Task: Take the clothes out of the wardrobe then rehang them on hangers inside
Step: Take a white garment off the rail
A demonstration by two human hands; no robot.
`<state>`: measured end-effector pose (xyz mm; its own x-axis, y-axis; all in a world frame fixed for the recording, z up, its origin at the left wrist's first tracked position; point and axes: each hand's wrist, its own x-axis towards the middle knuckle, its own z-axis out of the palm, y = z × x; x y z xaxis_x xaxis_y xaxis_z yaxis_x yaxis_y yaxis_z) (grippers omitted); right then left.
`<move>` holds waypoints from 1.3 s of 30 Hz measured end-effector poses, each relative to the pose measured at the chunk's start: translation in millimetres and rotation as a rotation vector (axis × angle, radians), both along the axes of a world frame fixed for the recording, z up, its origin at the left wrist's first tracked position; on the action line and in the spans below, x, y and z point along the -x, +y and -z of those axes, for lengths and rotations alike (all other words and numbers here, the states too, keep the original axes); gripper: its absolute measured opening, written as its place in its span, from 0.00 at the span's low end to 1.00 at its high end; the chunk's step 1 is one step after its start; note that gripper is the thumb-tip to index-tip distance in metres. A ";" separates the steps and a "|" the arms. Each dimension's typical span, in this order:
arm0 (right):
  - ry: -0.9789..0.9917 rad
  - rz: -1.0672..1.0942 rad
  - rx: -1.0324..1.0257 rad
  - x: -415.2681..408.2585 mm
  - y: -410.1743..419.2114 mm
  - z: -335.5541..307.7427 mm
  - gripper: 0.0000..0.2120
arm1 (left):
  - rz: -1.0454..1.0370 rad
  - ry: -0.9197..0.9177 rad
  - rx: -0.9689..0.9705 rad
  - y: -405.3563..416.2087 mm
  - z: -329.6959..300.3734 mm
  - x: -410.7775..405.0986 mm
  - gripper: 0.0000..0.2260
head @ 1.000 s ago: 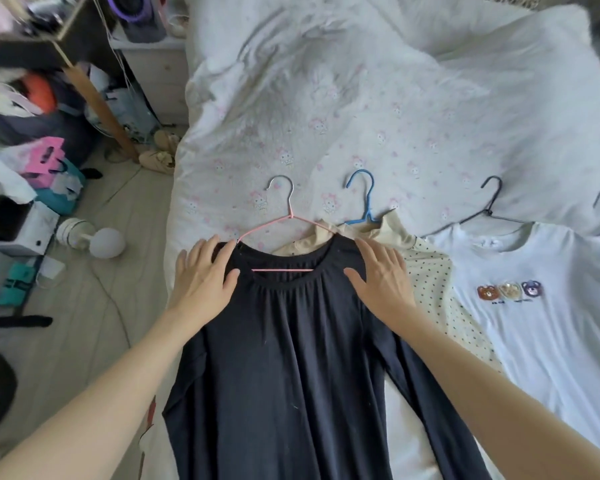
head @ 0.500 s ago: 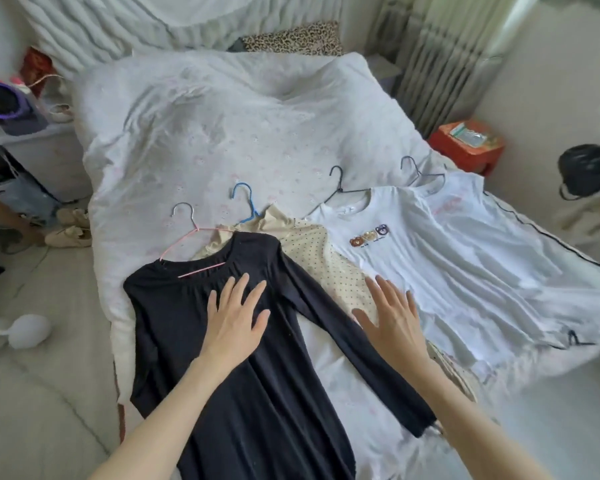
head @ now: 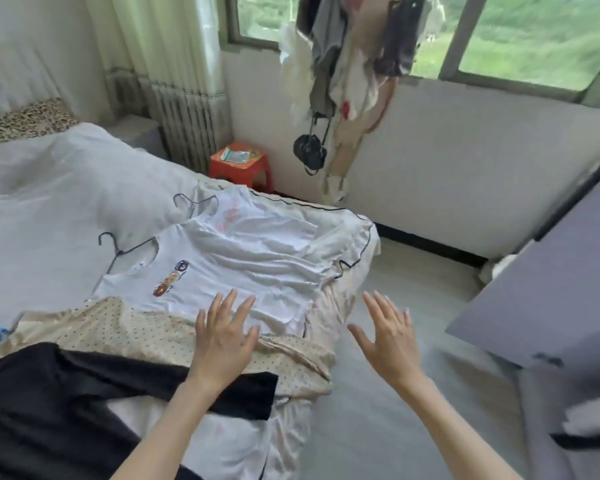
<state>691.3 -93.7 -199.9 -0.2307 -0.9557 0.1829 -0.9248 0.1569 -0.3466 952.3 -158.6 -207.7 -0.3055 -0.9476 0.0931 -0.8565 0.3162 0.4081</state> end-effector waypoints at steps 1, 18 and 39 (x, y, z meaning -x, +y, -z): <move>0.000 0.037 0.010 21.5 5.0 -3.5 0.33 | 0.037 0.017 -0.003 -3.9 -3.9 25.5 0.36; -0.001 0.680 0.057 297.7 96.4 -45.1 0.33 | 0.735 0.101 0.046 -22.0 -21.0 412.2 0.25; 0.123 1.252 0.039 522.9 135.6 -81.2 0.27 | 1.420 0.103 0.102 -23.4 -47.2 758.6 0.26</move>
<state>168.4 41.8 -118.7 -0.9528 -0.0876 0.2907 -0.1758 0.9398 -0.2930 193.8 -182.0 -160.5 -0.9616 0.1634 0.2206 0.2377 0.8975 0.3715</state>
